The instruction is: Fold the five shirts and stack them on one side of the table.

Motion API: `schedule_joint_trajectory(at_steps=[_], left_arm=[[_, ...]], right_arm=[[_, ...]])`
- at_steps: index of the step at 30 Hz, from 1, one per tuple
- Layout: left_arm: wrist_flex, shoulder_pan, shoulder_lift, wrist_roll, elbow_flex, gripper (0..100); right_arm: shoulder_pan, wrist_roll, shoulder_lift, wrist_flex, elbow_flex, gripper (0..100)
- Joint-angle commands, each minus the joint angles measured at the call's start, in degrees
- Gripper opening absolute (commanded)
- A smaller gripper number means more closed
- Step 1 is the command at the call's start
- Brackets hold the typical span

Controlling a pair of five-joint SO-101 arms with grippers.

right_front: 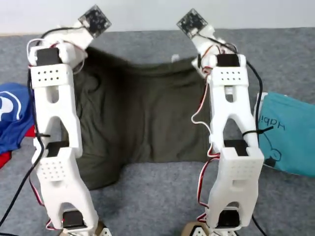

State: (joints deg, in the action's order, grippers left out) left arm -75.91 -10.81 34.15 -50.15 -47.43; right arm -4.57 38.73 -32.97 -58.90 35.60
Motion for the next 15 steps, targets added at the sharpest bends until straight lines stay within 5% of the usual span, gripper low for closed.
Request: schedule_joint_trajectory(at_steps=[1, 6, 15], left_arm=[[-11.78, 0.09, -4.84, -1.93, -2.51, 0], [-24.7, 0.0, -5.01, -8.62, -2.33, 0], [-24.79, -7.3, -7.47, -12.22, 6.2, 0]], right_arm=[[1.1, 0.62, 5.76, -8.13, 3.25, 1.0], [1.27, 0.62, 7.52, -19.47, 3.25, 1.0], [1.71, 0.62, 8.13, -38.2, 3.25, 1.1]])
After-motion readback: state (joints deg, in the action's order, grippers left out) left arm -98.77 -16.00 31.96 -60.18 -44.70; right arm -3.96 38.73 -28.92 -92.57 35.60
